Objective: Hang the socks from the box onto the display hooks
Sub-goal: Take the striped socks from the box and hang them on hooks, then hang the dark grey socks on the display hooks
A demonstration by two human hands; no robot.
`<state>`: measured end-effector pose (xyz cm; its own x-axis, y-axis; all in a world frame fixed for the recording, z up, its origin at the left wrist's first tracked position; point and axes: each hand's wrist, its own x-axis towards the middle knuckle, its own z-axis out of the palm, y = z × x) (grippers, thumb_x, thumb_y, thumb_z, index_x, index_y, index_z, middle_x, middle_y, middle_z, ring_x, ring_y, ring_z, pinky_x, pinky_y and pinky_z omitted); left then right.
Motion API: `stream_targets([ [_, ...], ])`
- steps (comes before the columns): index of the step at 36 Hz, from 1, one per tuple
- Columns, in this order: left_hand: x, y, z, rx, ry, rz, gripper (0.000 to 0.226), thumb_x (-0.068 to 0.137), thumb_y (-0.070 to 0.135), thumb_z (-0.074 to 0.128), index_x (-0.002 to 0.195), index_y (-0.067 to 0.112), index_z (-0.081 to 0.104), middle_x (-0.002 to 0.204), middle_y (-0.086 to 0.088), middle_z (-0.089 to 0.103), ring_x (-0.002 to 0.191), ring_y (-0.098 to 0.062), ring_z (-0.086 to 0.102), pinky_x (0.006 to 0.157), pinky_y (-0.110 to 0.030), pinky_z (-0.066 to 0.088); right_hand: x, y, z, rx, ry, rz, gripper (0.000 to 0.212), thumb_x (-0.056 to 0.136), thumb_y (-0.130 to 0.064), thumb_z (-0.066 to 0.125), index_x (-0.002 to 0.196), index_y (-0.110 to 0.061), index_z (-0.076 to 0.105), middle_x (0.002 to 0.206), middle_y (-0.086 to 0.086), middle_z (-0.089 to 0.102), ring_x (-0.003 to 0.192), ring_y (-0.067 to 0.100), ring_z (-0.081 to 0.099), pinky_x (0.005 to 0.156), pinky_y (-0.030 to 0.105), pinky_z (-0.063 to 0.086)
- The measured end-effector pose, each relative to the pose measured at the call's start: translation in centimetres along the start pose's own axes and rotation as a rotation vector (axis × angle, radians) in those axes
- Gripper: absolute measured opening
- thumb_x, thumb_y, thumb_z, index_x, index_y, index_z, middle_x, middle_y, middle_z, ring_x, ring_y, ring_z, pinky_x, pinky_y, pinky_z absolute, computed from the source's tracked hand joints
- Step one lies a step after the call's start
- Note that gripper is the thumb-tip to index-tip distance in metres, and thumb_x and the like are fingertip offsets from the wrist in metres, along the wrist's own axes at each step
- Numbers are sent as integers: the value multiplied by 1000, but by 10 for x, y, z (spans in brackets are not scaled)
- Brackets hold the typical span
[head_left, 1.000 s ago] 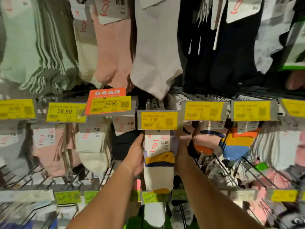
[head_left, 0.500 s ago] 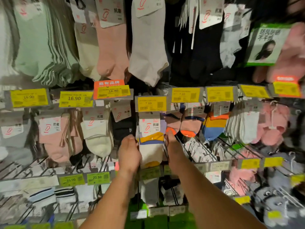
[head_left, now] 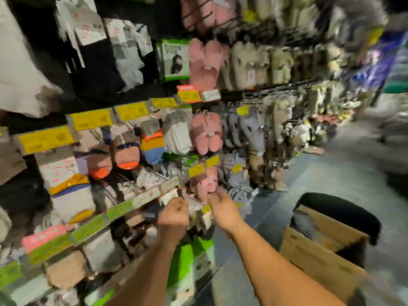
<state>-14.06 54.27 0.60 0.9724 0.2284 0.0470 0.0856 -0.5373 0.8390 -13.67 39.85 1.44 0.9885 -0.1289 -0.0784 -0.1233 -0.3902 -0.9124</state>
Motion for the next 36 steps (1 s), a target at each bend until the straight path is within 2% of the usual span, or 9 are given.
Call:
stream_targets([
  [6, -34, 64, 151, 28, -283, 127, 25, 102, 24, 52, 100, 9, 71, 114, -19, 70, 111, -36, 63, 96, -39, 48, -33, 95, -159, -22, 225, 215, 58, 101, -45, 47, 147, -10, 40, 148, 11, 46, 127, 29, 51, 103, 38, 43],
  [12, -69, 107, 260, -26, -510, 168, 33, 105, 32, 48, 117, 7, 67, 124, -8, 66, 120, -30, 59, 102, -38, 44, -61, 154, -258, -2, 407, 339, 53, 104, -39, 42, 147, -7, 37, 142, 13, 50, 116, 32, 57, 87, 43, 51],
  [15, -64, 121, 293, 52, -559, 224, 33, 107, 30, 43, 89, 13, 65, 100, -12, 65, 106, -36, 62, 93, -44, 47, -49, 171, -280, 24, 442, 368, 51, 104, -40, 43, 144, -8, 40, 143, 12, 49, 117, 31, 56, 89, 41, 50],
  [19, -39, 130, 331, 65, -570, 185, 40, 108, 34, 42, 123, 6, 66, 130, -15, 63, 122, -34, 57, 101, -39, 43, -16, 197, -294, 68, 447, 398, 54, 104, -41, 43, 147, -10, 37, 145, 9, 48, 118, 26, 53, 84, 35, 47],
  [22, -8, 130, 366, 57, -601, 138, 41, 108, 32, 41, 119, 2, 66, 127, -19, 63, 121, -36, 57, 102, -40, 42, 17, 224, -300, 100, 447, 435, 54, 104, -42, 43, 148, -11, 37, 144, 7, 50, 110, 20, 51, 80, 27, 42],
  [25, 27, 128, 401, 80, -611, 127, 39, 105, 36, 44, 106, 6, 70, 111, -18, 69, 108, -37, 63, 92, -39, 49, 54, 244, -306, 131, 446, 499, 55, 103, -44, 42, 148, -13, 36, 141, 6, 52, 97, 16, 52, 59, 19, 43],
  [28, 63, 128, 433, 113, -624, 97, 33, 101, 37, 51, 113, 12, 71, 110, -8, 71, 107, -30, 65, 83, -30, 47, 95, 270, -311, 219, 438, 573, 54, 102, -45, 44, 145, -12, 39, 128, 6, 62, 100, 20, 63, 77, 34, 56],
  [31, 100, 127, 468, 139, -688, 72, 34, 101, 35, 52, 109, 8, 71, 109, -15, 72, 106, -35, 65, 85, -33, 49, 133, 292, -316, 316, 419, 651, 49, 102, -41, 45, 141, -11, 44, 124, 7, 64, 109, 24, 63, 102, 42, 49],
  [36, 145, 127, 525, 310, -738, 50, 42, 105, 38, 43, 116, 6, 66, 124, -21, 65, 115, -39, 59, 99, -40, 45, 186, 308, -330, 246, 410, 819, 44, 104, -28, 43, 132, 4, 54, 133, 24, 57, 123, 38, 55, 88, 36, 48],
])
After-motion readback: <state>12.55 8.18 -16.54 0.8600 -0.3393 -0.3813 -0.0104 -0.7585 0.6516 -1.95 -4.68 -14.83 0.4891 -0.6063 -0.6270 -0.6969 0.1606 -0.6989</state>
